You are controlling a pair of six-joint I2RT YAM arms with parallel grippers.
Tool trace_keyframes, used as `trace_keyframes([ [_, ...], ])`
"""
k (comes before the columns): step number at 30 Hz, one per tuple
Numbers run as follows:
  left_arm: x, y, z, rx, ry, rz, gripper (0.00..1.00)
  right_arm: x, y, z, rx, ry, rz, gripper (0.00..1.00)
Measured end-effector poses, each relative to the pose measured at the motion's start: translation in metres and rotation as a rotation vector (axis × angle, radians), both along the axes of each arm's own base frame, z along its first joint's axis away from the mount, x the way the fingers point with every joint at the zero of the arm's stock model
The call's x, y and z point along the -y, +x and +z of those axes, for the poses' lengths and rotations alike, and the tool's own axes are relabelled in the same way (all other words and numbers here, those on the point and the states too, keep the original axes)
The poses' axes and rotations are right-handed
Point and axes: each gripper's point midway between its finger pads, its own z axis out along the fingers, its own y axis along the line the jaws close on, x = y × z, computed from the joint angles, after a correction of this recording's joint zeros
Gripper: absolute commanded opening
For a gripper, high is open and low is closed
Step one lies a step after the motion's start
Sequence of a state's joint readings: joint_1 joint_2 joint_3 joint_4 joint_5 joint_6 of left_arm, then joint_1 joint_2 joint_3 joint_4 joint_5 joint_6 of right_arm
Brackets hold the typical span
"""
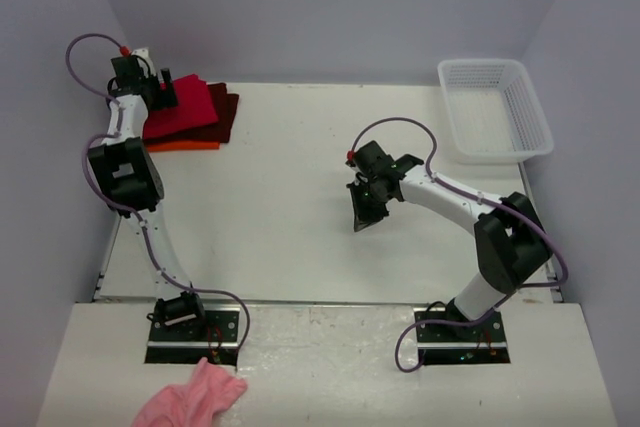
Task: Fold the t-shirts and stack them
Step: Put the neatly folded tshirt into the corner of the board with the left arm
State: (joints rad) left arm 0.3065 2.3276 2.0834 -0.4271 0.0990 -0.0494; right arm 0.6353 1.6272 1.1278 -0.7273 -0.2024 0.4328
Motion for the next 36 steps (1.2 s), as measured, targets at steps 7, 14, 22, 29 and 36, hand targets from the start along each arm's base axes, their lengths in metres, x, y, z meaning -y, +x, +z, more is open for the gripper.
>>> trace_keyframes([
  [7,0.019,-0.022,0.017,0.02,0.046,0.035,0.88,-0.005,-0.002,-0.002,-0.002,0.004,0.009,0.0],
  [14,0.085,-0.018,0.151,0.293,0.175,-0.011,0.93,-0.007,-0.005,-0.006,-0.008,0.016,0.01,0.0],
  [22,0.099,-0.023,0.171,0.334,0.22,0.016,0.83,-0.004,-0.012,-0.003,0.001,0.03,0.01,0.0],
  [29,0.185,-0.045,0.072,0.136,0.378,-0.11,0.73,-0.008,-0.009,0.01,0.056,0.082,-0.001,0.0],
  [36,0.214,-0.061,0.027,0.012,0.478,-0.153,0.71,-0.004,-0.016,0.014,0.082,0.111,-0.007,0.0],
])
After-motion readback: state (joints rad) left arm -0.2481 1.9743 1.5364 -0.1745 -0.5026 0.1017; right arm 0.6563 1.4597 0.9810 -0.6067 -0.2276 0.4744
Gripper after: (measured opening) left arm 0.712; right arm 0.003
